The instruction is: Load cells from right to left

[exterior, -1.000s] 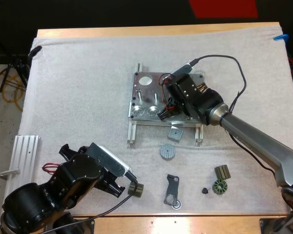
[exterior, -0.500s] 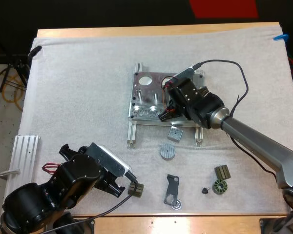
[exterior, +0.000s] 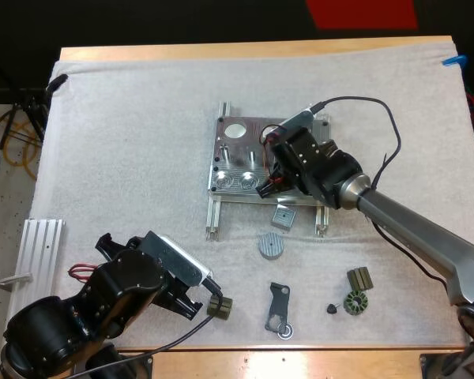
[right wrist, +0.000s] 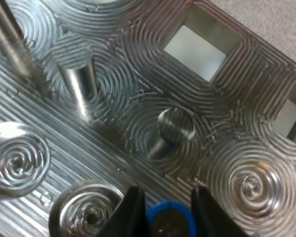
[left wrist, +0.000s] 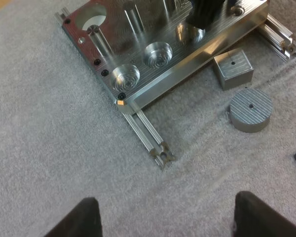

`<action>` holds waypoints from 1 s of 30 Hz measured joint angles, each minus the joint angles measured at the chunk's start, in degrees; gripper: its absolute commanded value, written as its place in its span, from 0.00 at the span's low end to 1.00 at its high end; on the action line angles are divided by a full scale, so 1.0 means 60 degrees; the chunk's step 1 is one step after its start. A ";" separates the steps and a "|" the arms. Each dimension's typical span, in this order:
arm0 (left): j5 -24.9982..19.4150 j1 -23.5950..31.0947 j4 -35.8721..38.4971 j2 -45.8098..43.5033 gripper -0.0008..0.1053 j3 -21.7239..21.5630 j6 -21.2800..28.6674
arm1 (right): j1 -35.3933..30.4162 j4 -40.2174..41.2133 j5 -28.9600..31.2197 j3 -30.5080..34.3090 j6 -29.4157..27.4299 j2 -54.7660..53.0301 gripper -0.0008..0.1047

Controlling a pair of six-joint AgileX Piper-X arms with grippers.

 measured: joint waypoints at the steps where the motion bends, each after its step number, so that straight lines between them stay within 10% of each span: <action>1: 0.0000 0.0000 0.0000 0.0000 0.54 0.0000 0.0000 | 0.0000 0.0001 0.0044 0.0000 -0.0089 0.0008 0.01; 30: 0.0000 0.0000 0.0000 0.0000 0.54 0.0000 0.0000 | 0.0113 0.0302 0.0464 -0.0027 -0.0502 -0.0061 0.01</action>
